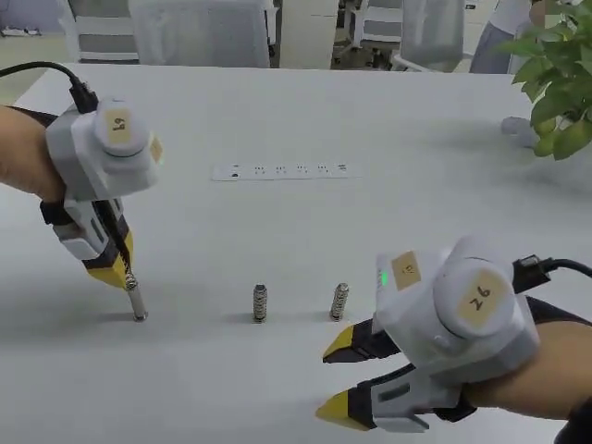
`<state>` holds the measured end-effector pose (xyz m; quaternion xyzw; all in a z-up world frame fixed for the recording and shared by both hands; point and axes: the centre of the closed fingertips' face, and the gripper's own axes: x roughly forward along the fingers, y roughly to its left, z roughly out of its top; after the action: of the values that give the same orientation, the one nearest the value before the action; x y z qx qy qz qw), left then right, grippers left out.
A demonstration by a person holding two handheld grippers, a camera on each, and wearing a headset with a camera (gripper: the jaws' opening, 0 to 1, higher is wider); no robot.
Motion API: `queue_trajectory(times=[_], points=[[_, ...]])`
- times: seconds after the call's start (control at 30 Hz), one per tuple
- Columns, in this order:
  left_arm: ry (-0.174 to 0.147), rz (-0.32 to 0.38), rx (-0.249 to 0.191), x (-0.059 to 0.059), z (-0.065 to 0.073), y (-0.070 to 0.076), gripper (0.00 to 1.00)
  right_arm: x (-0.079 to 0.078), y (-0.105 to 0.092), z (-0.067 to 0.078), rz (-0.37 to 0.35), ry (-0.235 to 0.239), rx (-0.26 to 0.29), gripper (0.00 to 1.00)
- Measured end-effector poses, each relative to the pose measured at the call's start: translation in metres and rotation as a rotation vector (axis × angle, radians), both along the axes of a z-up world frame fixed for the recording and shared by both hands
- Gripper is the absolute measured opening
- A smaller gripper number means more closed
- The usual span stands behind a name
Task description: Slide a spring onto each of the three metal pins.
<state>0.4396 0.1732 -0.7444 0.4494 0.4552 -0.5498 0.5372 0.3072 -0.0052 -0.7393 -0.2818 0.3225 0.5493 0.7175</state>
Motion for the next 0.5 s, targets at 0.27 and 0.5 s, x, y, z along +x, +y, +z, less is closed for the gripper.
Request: queue_trajectory(times=[0.27, 0.5], points=[[0.002, -0.007, 0.008, 0.0017, -0.0005, -0.0009, 0.03, 0.0002, -0.001, 0.0001, -0.001, 0.0, 0.001, 0.26], [0.006, -0.012, 0.017, 0.0017, -0.0018, -0.0012, 0.03, 0.0012, -0.0011, 0.0002, -0.002, -0.001, 0.001, 0.26]])
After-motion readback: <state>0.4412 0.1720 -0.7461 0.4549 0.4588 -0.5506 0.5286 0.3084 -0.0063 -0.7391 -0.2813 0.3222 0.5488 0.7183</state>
